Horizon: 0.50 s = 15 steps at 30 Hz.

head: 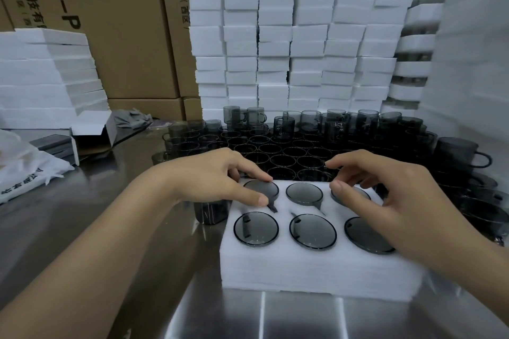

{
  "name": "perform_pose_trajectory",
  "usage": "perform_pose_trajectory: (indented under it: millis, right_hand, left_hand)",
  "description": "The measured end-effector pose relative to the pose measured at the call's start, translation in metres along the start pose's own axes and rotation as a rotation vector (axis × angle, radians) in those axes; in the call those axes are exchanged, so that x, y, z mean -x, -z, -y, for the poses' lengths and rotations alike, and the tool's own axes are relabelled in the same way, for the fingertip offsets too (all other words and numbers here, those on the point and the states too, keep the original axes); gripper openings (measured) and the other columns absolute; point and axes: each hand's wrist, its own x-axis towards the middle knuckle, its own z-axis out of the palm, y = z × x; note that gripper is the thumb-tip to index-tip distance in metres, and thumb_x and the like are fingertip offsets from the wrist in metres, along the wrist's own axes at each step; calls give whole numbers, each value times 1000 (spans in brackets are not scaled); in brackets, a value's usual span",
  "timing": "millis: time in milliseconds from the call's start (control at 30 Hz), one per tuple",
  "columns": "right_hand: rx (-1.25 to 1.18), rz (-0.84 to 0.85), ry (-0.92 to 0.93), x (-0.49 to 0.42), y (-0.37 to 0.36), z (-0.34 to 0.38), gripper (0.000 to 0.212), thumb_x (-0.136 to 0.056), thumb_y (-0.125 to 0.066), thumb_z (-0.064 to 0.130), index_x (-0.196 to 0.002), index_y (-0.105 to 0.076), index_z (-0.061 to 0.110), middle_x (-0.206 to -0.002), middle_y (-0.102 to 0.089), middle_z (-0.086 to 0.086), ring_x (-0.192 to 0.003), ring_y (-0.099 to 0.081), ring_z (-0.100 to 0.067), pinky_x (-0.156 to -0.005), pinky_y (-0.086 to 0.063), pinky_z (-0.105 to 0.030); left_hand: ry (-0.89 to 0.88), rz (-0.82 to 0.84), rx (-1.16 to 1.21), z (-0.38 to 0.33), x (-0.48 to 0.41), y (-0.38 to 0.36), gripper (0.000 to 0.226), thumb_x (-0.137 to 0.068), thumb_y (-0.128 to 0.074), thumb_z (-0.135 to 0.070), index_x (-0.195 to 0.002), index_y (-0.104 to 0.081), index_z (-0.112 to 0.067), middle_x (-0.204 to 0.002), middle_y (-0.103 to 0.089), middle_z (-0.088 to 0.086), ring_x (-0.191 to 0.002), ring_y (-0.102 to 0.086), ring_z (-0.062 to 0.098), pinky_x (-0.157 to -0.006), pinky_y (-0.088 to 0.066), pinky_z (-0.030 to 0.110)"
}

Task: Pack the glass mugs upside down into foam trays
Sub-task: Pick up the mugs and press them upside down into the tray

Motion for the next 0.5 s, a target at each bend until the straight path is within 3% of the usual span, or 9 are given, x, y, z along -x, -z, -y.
perform_pose_trajectory:
  millis: [67, 167, 233, 300, 367, 500]
  right_hand:
    - [3, 2, 0, 1, 0, 0, 23, -96, -70, 38, -118, -70, 45, -101, -73, 26, -103, -68, 1, -90, -44, -8]
    - [-4, -8, -5, 0, 1, 0, 23, -96, -70, 38, -118, -70, 46, -101, -73, 26, -103, -69, 1, -89, -44, -6]
    - [-8, -10, -4, 0, 1, -1, 23, -96, -70, 40, -119, -70, 45, -102, -73, 26, -103, -69, 1, -89, -44, -5]
    - [-10, -12, 2, 0, 1, -3, 23, -97, -68, 42, -120, -69, 44, -103, -73, 25, -104, -69, 0, -89, -44, -7]
    - [-5, -11, 8, -1, 1, -4, 24, -97, -69, 41, -121, -69, 44, -104, -73, 25, -105, -69, 0, -90, -44, -7]
    - [-11, -9, 1, 0, -2, -6, 25, -98, -69, 40, -122, -68, 45, -104, -72, 25, -106, -69, -1, -91, -44, -7]
  left_hand:
    - [23, 12, -24, -5, 2, -2, 45, -84, -77, -69, -127, -68, -63, -144, -63, -3, -134, -57, 24, -118, -43, 46]
    - [-43, 8, -24, -18, 5, -10, 60, -95, -54, -75, -153, -44, -63, -167, -28, -35, -156, -18, -9, -123, -14, 25]
    - [-112, 2, 13, -28, 1, -22, 67, -101, -36, -76, -164, -22, -58, -166, -6, -44, -150, 6, -26, -118, 2, 14]
    - [-142, 25, -50, -36, -4, -39, 74, -101, -24, -77, -168, -6, -50, -167, 6, -40, -148, 17, -25, -119, 10, 12]
    - [-114, 71, -155, -38, -7, -49, 85, -95, -16, -83, -169, 3, -45, -171, 14, -30, -150, 22, -18, -125, 15, 19]
    - [-77, 128, -220, -38, -8, -54, 92, -81, -9, -99, -162, 13, -59, -170, 26, -26, -145, 35, -12, -119, 19, 21]
